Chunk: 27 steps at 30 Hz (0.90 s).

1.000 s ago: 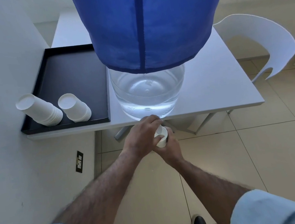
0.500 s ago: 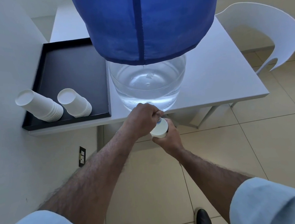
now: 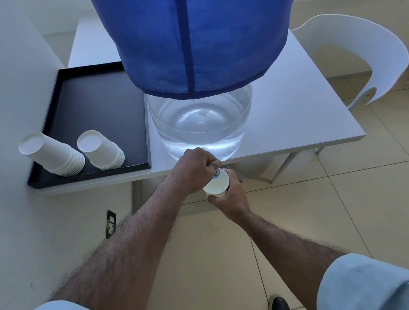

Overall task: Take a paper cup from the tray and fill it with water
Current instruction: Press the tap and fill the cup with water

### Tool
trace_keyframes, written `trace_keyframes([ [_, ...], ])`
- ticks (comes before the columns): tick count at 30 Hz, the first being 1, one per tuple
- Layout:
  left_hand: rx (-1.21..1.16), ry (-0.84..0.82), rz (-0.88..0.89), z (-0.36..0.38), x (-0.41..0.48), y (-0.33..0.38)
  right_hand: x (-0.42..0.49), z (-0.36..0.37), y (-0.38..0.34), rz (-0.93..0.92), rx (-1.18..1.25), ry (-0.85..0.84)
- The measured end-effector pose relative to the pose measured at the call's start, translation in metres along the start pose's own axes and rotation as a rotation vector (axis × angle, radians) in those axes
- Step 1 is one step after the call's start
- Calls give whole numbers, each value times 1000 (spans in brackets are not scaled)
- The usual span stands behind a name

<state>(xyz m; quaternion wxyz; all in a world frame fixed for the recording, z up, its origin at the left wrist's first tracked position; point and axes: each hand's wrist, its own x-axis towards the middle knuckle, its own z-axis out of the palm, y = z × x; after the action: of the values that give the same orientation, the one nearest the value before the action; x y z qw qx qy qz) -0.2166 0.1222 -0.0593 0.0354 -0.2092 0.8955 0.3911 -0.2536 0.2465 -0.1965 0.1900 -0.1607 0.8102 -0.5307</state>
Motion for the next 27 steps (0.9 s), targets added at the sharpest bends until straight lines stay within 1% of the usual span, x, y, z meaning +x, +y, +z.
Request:
trace_keyframes([
  [9,-41,18,-22,4,2,-4,1,-2,-2,-8,-4,12],
  [13,-13,34,-21,4,4,-7,0,-1,-3,-6,0,8],
  [27,-36,13,-41,4,6,-6,0,-2,-5,-10,1,7],
])
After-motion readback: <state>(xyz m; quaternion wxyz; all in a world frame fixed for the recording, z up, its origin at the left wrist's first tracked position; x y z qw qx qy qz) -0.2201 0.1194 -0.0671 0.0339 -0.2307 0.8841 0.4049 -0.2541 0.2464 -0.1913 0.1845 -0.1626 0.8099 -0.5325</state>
